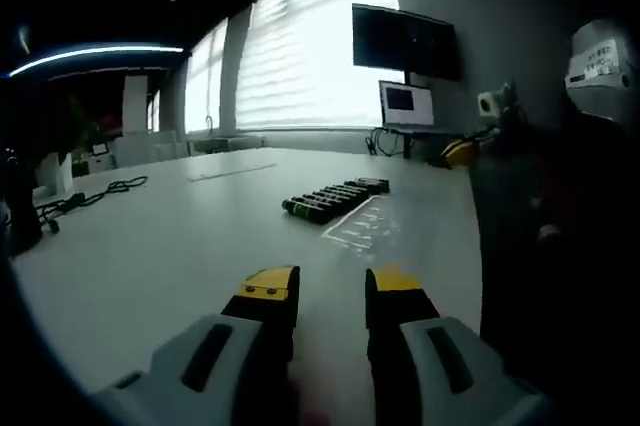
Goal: Grip medicine bottles put into box
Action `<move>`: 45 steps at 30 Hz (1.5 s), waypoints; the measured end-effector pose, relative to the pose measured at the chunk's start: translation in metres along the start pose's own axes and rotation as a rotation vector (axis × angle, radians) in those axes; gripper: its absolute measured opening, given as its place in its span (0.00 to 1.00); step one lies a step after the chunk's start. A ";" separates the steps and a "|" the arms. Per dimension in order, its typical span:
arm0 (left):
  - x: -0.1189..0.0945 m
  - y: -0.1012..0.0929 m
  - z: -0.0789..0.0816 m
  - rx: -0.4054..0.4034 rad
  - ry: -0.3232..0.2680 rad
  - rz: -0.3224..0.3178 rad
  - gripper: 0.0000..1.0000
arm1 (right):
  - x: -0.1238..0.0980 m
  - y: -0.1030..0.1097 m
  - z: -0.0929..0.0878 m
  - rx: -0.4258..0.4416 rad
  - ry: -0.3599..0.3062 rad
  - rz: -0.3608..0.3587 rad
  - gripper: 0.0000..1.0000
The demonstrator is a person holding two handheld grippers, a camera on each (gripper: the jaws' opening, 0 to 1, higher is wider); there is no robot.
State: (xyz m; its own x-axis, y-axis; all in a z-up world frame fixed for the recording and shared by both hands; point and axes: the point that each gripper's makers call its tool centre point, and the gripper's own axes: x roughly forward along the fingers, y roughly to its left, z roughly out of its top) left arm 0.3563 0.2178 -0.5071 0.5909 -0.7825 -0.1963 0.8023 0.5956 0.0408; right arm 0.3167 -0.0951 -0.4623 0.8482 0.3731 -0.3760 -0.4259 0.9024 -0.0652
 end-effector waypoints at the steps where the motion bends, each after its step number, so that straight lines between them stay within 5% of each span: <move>1: 0.000 0.000 0.000 -0.009 0.000 -0.001 0.21 | 0.000 0.001 0.000 0.002 0.000 0.003 0.08; 4: 0.000 0.000 0.011 -0.054 -0.057 -0.007 0.21 | 0.002 0.001 -0.001 -0.001 0.003 0.001 0.08; 10: 0.004 0.006 0.008 -0.016 -0.059 0.019 0.19 | 0.006 -0.001 0.004 0.004 -0.015 0.003 0.08; 14: 0.001 -0.002 0.015 -0.019 -0.100 -0.018 0.17 | 0.009 -0.004 0.004 0.030 -0.006 0.001 0.08; 28: 0.003 -0.001 0.011 -0.005 -0.081 -0.013 0.18 | 0.032 -0.030 0.018 -0.110 0.078 -0.060 0.11; 45: 0.003 -0.002 0.008 0.011 -0.067 -0.020 0.18 | 0.069 -0.046 0.027 -0.107 0.112 -0.069 0.05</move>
State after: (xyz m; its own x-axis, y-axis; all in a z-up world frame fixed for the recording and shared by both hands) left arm 0.3567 0.2129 -0.4999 0.5787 -0.8049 -0.1313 0.8147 0.5778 0.0488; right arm 0.4037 -0.1050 -0.4602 0.8388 0.2797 -0.4672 -0.4043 0.8946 -0.1904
